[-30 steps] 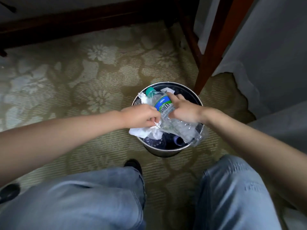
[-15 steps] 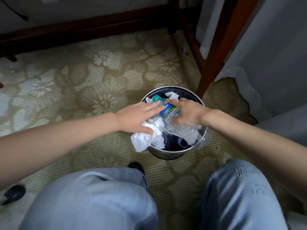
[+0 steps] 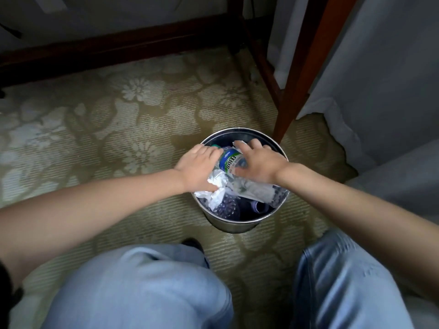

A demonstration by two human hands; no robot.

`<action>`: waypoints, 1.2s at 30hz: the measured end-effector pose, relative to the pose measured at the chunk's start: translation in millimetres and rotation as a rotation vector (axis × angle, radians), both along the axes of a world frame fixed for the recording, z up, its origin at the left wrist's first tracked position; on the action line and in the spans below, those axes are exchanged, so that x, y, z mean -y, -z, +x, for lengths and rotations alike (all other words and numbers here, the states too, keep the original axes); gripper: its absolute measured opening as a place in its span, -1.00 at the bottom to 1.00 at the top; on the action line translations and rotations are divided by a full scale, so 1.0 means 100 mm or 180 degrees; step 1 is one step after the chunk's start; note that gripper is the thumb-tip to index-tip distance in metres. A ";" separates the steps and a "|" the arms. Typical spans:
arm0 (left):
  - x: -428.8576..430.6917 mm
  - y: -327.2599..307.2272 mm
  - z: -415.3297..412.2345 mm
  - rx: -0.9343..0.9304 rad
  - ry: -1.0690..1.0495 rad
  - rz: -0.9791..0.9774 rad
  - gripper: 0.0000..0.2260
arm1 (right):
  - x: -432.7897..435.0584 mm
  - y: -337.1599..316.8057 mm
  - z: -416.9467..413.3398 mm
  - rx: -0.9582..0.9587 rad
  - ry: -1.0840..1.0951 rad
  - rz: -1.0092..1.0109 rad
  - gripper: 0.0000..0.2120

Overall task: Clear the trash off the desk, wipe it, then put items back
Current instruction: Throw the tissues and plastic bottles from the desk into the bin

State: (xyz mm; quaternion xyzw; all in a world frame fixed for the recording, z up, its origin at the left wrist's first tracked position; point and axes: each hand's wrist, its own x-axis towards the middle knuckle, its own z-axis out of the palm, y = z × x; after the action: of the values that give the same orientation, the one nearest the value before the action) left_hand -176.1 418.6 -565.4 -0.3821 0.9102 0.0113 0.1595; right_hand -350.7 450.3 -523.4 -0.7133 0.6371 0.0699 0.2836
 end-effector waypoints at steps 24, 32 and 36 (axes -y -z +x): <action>-0.04 -1.45 0.33 -0.0579 -0.0062 0.0601 -0.63 | -0.11 -0.93 -0.03 -0.0105 -0.0514 -0.0902 -0.68; -0.12 -3.37 0.71 -0.0996 -0.0097 0.0497 -0.68 | -0.10 -2.73 0.16 -0.0085 -0.1248 -0.2021 -0.76; -0.06 -4.35 0.95 -0.1217 -0.0059 0.0233 -0.64 | 0.07 -3.71 0.35 -0.0098 -0.1343 -0.2254 -0.76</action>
State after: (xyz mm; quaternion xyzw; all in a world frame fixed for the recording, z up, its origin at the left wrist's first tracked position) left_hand -81.0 424.1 -130.8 -0.3753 0.9193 0.1183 -0.0026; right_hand -316.0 442.8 -152.0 -0.8806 0.4658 -0.0864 -0.0095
